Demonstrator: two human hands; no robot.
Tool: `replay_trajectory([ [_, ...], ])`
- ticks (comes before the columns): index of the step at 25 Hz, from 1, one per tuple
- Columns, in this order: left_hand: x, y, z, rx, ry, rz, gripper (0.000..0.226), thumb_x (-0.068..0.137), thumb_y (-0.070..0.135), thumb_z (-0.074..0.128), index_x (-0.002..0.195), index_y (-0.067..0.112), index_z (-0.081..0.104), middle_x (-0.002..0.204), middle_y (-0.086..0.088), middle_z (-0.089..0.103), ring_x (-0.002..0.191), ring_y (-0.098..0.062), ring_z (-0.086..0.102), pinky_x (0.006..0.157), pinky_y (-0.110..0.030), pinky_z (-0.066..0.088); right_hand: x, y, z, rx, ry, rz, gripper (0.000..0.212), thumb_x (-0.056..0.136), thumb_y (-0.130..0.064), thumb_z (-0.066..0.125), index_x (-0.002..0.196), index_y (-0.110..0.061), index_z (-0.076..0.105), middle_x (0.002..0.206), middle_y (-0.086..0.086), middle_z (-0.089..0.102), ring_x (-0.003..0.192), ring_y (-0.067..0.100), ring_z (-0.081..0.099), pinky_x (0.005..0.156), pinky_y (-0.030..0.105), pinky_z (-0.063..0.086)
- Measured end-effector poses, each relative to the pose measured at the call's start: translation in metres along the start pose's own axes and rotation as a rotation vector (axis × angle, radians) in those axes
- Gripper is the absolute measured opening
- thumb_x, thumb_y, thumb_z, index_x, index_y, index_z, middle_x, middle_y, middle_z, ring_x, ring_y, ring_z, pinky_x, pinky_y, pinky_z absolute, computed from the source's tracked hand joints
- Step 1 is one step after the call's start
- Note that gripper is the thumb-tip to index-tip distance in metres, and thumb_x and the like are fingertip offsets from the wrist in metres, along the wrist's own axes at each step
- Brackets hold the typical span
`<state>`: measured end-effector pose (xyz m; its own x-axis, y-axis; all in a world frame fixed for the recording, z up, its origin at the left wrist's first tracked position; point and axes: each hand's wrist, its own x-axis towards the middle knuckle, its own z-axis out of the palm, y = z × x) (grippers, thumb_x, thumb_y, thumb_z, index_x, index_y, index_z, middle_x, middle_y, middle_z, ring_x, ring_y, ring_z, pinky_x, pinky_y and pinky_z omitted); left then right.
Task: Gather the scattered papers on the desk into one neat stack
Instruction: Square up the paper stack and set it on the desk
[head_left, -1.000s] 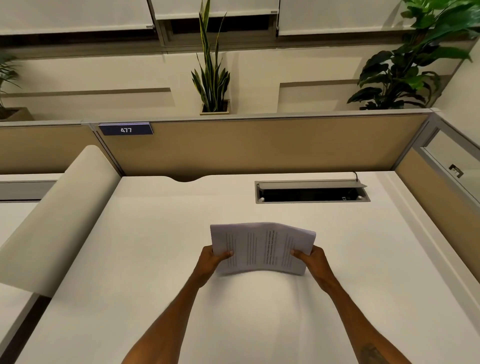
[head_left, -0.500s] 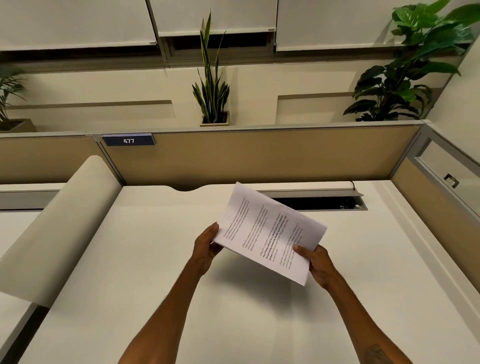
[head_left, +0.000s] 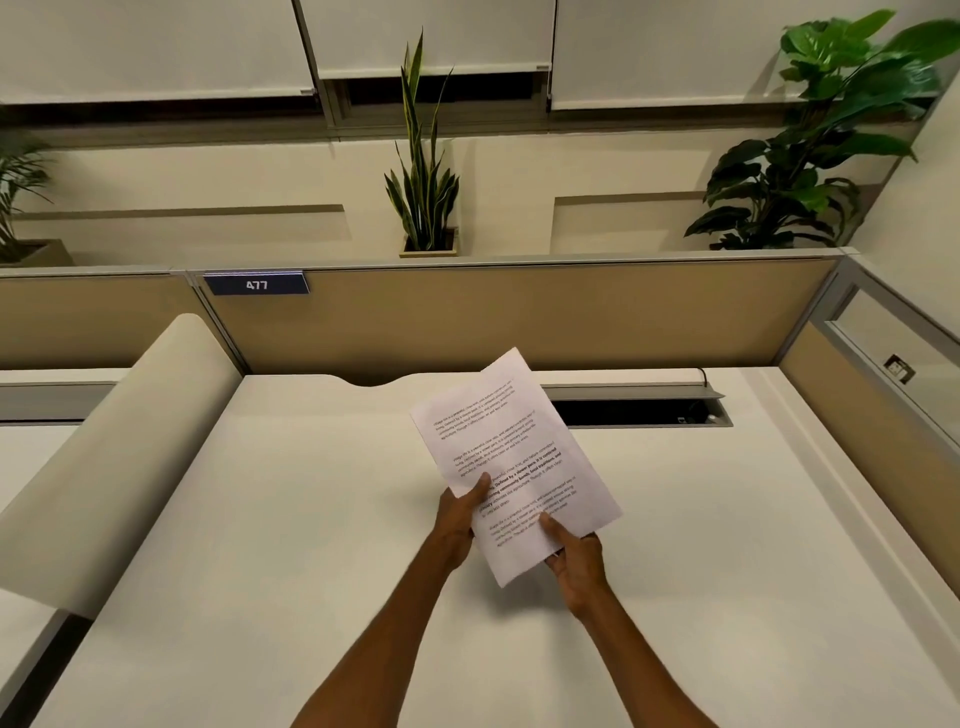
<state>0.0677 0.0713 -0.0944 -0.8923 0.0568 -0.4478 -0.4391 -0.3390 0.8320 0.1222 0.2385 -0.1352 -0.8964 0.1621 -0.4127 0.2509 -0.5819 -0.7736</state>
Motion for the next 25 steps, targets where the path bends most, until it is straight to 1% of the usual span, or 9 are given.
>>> replay_trajectory([
  [3, -0.002, 0.01, -0.019, 0.135, -0.095, 0.024, 0.042, 0.097, 0.01, 0.065, 0.138, 0.005, 0.057, 0.131, -0.02, 0.069, 0.121, -0.043, 0.065, 0.104, -0.064, 0.051, 0.003, -0.014, -0.029, -0.172, -0.073, 0.044, 0.052, 0.081, 0.001, 0.075, 0.129, -0.016, 0.061, 0.122, 0.009, 0.073, 0.112, 0.031, 0.069, 0.095, 0.05, 0.057],
  [6, -0.005, 0.017, -0.031, 0.213, -0.145, 0.062, 0.037, 0.097, 0.011, 0.064, 0.134, 0.009, 0.06, 0.122, -0.012, 0.074, 0.115, -0.038, 0.069, 0.098, -0.057, 0.057, 0.009, -0.037, -0.052, -0.339, -0.154, 0.067, 0.043, 0.085, -0.007, 0.073, 0.126, -0.011, 0.062, 0.12, 0.013, 0.073, 0.107, 0.032, 0.072, 0.092, 0.043, 0.059],
  [10, -0.009, 0.015, -0.036, 0.305, -0.194, 0.09, 0.025, 0.097, 0.013, 0.065, 0.121, 0.015, 0.068, 0.123, -0.012, 0.075, 0.117, -0.035, 0.07, 0.1, -0.052, 0.057, 0.017, -0.059, -0.037, -0.562, -0.205, -0.031, 0.038, 0.086, -0.01, 0.075, 0.123, -0.014, 0.067, 0.115, 0.006, 0.076, 0.104, 0.028, 0.073, 0.087, 0.036, 0.061],
  [12, -0.011, 0.011, -0.035, 0.334, -0.2, 0.118, 0.023, 0.097, 0.013, 0.066, 0.119, 0.017, 0.07, 0.123, -0.01, 0.075, 0.115, -0.03, 0.071, 0.102, -0.048, 0.057, 0.018, -0.06, -0.024, -0.587, -0.179, -0.127, 0.03, 0.087, -0.01, 0.074, 0.116, -0.017, 0.071, 0.109, 0.0, 0.078, 0.1, 0.023, 0.074, 0.079, 0.024, 0.06],
  [14, -0.013, 0.009, -0.034, 0.342, -0.17, 0.157, 0.021, 0.097, 0.012, 0.065, 0.115, 0.02, 0.072, 0.118, -0.005, 0.076, 0.11, -0.025, 0.071, 0.1, -0.044, 0.057, 0.018, -0.056, -0.016, -0.59, -0.139, -0.183, 0.023, 0.088, -0.009, 0.072, 0.107, -0.021, 0.073, 0.1, -0.005, 0.079, 0.092, 0.018, 0.073, 0.07, 0.017, 0.058],
  [18, -0.014, 0.003, -0.041, 0.359, -0.145, 0.193, 0.022, 0.096, 0.008, 0.066, 0.114, 0.019, 0.072, 0.117, -0.008, 0.076, 0.108, -0.025, 0.071, 0.098, -0.042, 0.059, 0.014, -0.041, -0.019, -0.608, -0.116, -0.203, 0.022, 0.089, -0.01, 0.071, 0.104, -0.027, 0.073, 0.097, -0.011, 0.079, 0.088, 0.008, 0.072, 0.07, 0.015, 0.058],
  [21, -0.012, -0.001, -0.048, 0.417, -0.176, 0.177, 0.031, 0.092, 0.003, 0.07, 0.122, 0.008, 0.071, 0.125, -0.015, 0.073, 0.116, -0.032, 0.068, 0.102, -0.041, 0.057, 0.01, -0.033, -0.024, -0.633, -0.107, -0.178, 0.028, 0.088, -0.006, 0.072, 0.108, -0.026, 0.069, 0.101, -0.01, 0.075, 0.092, 0.007, 0.069, 0.067, 0.01, 0.057],
  [23, -0.011, -0.001, -0.05, 0.445, -0.188, 0.183, 0.033, 0.092, 0.005, 0.07, 0.125, 0.003, 0.07, 0.125, -0.014, 0.073, 0.117, -0.031, 0.068, 0.099, -0.035, 0.058, 0.01, -0.033, -0.024, -0.655, -0.101, -0.185, 0.03, 0.089, -0.007, 0.072, 0.115, -0.022, 0.066, 0.103, -0.007, 0.073, 0.096, 0.01, 0.068, 0.066, 0.009, 0.057],
  [25, -0.012, 0.001, -0.047, 0.432, -0.185, 0.19, 0.029, 0.093, 0.007, 0.07, 0.122, 0.008, 0.072, 0.121, -0.01, 0.075, 0.112, -0.027, 0.071, 0.092, -0.029, 0.059, 0.013, -0.038, -0.021, -0.667, -0.095, -0.2, 0.027, 0.09, -0.011, 0.071, 0.115, -0.02, 0.066, 0.103, -0.004, 0.074, 0.096, 0.012, 0.068, 0.066, 0.01, 0.057],
])
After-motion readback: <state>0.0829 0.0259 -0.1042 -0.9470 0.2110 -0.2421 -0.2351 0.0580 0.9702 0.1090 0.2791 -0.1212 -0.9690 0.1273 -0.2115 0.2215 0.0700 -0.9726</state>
